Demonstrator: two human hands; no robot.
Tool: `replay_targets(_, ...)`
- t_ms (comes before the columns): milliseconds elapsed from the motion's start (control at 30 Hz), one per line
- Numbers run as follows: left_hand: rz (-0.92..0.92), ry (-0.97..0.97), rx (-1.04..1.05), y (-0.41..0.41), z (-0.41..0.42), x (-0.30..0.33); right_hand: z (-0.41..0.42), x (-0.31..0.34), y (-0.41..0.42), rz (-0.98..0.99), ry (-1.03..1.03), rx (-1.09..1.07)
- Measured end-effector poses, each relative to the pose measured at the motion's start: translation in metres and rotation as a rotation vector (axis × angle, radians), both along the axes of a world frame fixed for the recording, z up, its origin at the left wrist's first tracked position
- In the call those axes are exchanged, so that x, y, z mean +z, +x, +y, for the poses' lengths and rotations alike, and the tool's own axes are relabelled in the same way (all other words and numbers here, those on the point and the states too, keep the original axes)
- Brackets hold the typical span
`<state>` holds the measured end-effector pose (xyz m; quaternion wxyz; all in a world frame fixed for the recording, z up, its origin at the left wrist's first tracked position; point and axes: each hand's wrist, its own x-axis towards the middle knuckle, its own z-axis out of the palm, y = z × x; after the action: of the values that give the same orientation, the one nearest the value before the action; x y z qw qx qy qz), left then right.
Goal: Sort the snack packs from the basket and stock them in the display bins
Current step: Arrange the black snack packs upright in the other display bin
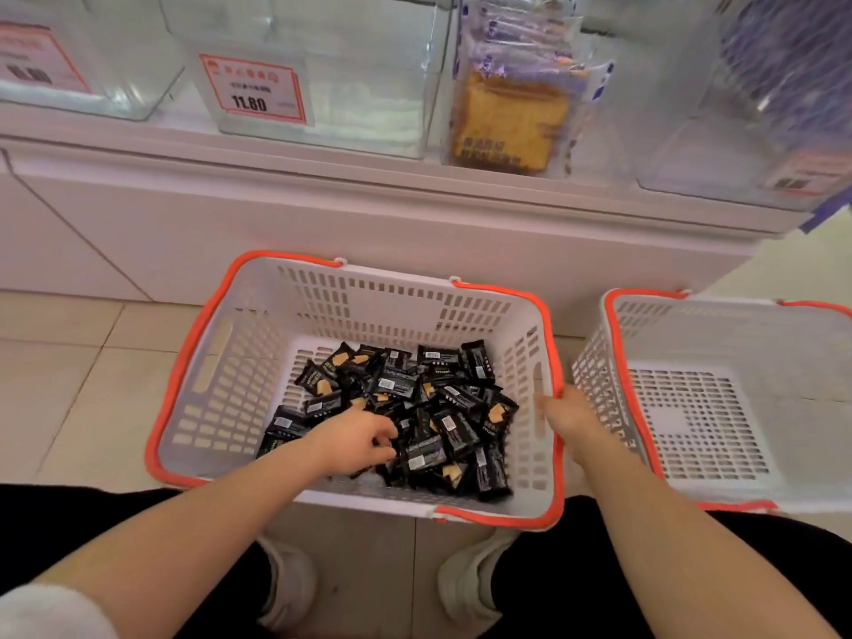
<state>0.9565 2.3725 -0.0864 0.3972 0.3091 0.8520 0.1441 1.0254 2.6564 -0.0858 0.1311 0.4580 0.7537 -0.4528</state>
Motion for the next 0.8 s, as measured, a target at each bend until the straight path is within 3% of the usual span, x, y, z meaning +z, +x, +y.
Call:
replay_targets(100, 0.037, -0.035, -0.067, -0.002, -0.023, -0.003, -0.029, 0.000, 0.004, 0.008, 0.672, 0.485)
replay_targets(133, 0.021, -0.040, -0.092, -0.002, -0.032, -0.003, -0.047, 0.002, 0.004, 0.108, 0.704, 0.682)
replay_targets(200, -0.062, -0.045, -0.129, -0.002, -0.049, -0.002, -0.092, 0.005, 0.004, 0.192, 0.389, 1.002)
replay_targets(267, -0.126, -0.084, -0.187, -0.003, -0.064, 0.002, -0.133, 0.005, 0.009, 0.131, 0.134, 1.262)
replay_targets(367, -0.067, -0.204, -0.351, -0.002, -0.082, 0.005, -0.162, -0.002, 0.021, 0.061, 0.167, 1.504)
replay_targets(500, 0.109, -0.237, -0.411, 0.006, -0.089, 0.007, -0.166, -0.010, 0.028, 0.073, 0.349, 1.587)
replay_targets(800, 0.334, -0.134, -0.333, 0.026, -0.051, 0.009, -0.119, -0.005, 0.037, -0.012, 0.384, 1.406)
